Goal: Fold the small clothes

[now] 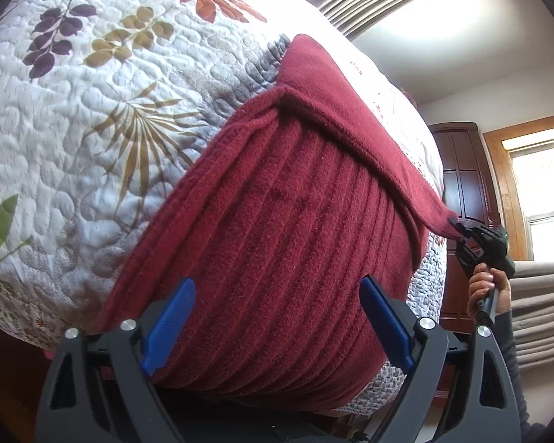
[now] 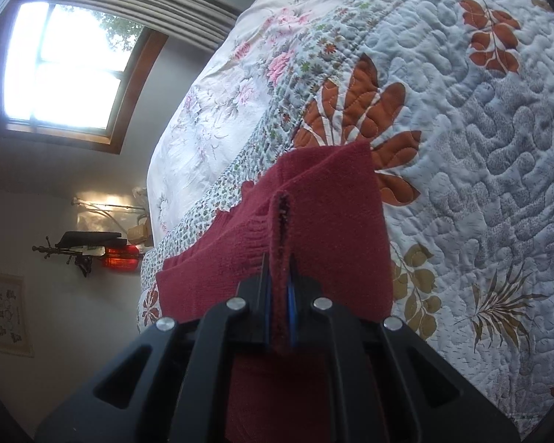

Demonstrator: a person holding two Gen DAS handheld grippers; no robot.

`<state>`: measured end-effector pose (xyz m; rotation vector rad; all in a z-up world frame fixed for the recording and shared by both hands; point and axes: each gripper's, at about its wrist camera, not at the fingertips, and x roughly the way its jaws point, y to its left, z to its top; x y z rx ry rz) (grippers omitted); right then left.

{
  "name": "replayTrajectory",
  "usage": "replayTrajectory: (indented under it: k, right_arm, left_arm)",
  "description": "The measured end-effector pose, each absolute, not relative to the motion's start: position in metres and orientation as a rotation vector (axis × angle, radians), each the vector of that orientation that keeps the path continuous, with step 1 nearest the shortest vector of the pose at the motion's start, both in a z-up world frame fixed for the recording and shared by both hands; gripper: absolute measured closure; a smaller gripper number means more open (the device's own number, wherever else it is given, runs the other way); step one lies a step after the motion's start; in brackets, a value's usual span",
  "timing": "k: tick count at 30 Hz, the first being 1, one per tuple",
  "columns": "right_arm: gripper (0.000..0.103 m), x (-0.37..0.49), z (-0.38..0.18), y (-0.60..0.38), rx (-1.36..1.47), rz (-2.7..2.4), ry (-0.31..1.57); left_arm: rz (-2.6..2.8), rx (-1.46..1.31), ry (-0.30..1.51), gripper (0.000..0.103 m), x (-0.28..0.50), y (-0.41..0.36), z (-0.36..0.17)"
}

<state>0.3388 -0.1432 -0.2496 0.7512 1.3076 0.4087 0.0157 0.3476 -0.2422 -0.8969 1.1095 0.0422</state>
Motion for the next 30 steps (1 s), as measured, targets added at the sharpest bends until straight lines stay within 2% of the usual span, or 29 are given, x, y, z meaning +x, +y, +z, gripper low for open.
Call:
replayTrajectory:
  k: [1,3,4,5,8,12,13,14,16,18,20,24,26,30]
  right_arm:
    - [0.097,0.338,-0.256,-0.143,0.755,0.406,1.322]
    - [0.082,0.337,-0.269,-0.146,0.776,0.376,1.352]
    - [0.063,0.334,-0.273,-0.155,0.804,0.329,1.342]
    - [0.058,0.332,-0.275,-0.164,0.839,0.294,1.319]
    - [0.060,0.325,-0.279,-0.182,0.919,0.272,1.296]
    - [0.064,0.320,-0.275,-0.171,0.852,0.332,1.313]
    - [0.069,0.320,-0.276,-0.166,0.827,0.344,1.324]
    - [0.079,0.321,-0.278,-0.161,0.788,0.340,1.337]
    - [0.090,0.322,-0.285,-0.155,0.715,0.294,1.368]
    - [0.090,0.322,-0.294,-0.157,0.717,0.275,1.381]
    - [0.082,0.319,-0.294,-0.166,0.746,0.275,1.363]
    - [0.079,0.302,-0.278,-0.181,0.731,0.336,1.334]
    - [0.066,0.287,-0.272,-0.188,0.720,0.386,1.327]
    - [0.054,0.254,-0.273,-0.198,0.644,0.476,1.346]
  left_arm:
    - [0.041,-0.895,1.112,0.012,0.016,0.347,-0.243]
    - [0.040,-0.895,1.119,0.012,0.016,0.348,-0.244]
    - [0.040,-0.895,1.121,0.012,0.017,0.347,-0.244]
    - [0.039,-0.894,1.121,0.012,0.017,0.347,-0.245]
    - [0.044,-0.891,1.115,0.012,0.017,0.347,-0.244]
    - [0.053,-0.894,1.124,0.012,0.014,0.346,-0.247]
    - [0.054,-0.893,1.124,0.012,0.014,0.345,-0.246]
    - [0.053,-0.890,1.124,0.012,0.013,0.343,-0.246]
    - [0.054,-0.883,1.121,0.012,0.012,0.339,-0.244]
    - [0.060,-0.887,1.114,0.012,0.009,0.336,-0.242]
    - [0.073,-0.890,1.111,0.012,0.003,0.335,-0.241]
    - [0.134,-0.924,1.081,0.008,-0.015,0.341,-0.241]
    - [0.171,-0.953,1.061,0.006,-0.029,0.346,-0.241]
    - [0.228,-0.963,1.048,0.004,-0.051,0.352,-0.240]
